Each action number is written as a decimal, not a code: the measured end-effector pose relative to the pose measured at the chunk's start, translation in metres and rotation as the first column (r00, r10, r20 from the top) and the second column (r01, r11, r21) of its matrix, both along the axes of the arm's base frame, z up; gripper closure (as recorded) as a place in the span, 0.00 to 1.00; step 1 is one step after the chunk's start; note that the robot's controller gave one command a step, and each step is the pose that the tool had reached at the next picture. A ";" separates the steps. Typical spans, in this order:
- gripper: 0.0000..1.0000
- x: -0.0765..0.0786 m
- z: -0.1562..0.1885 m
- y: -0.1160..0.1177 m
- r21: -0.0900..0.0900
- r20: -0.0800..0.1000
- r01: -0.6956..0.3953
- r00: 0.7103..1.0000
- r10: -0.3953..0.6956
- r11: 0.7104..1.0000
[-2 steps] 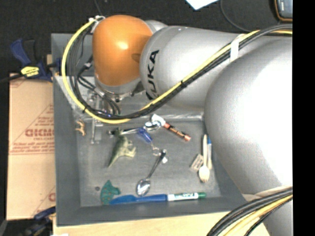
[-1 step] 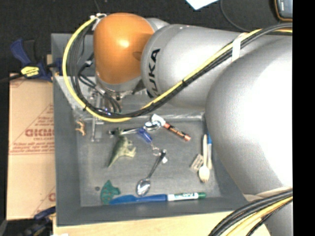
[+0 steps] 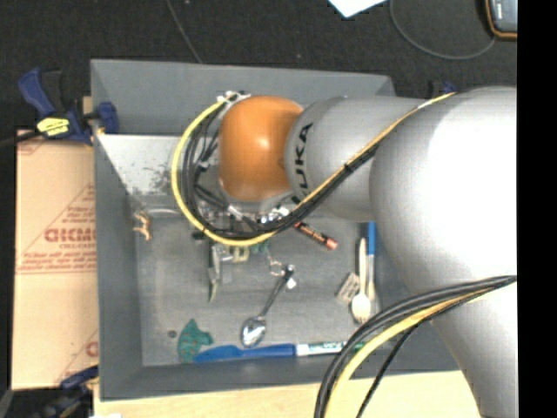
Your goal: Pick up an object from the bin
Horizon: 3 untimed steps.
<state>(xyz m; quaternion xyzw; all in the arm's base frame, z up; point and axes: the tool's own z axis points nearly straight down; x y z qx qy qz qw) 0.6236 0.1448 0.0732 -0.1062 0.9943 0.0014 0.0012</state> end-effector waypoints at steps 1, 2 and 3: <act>0.00 -0.004 0.059 0.010 0.001 0.014 -0.178 0.984 0.178 0.984; 0.00 0.015 0.027 -0.044 -0.001 0.002 -0.026 1.000 0.026 1.000; 0.00 0.015 -0.002 -0.047 0.002 0.015 -0.144 0.989 0.144 0.990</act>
Offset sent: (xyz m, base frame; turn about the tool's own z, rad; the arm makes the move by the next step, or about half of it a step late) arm 0.0135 -0.0426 0.0268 -0.0270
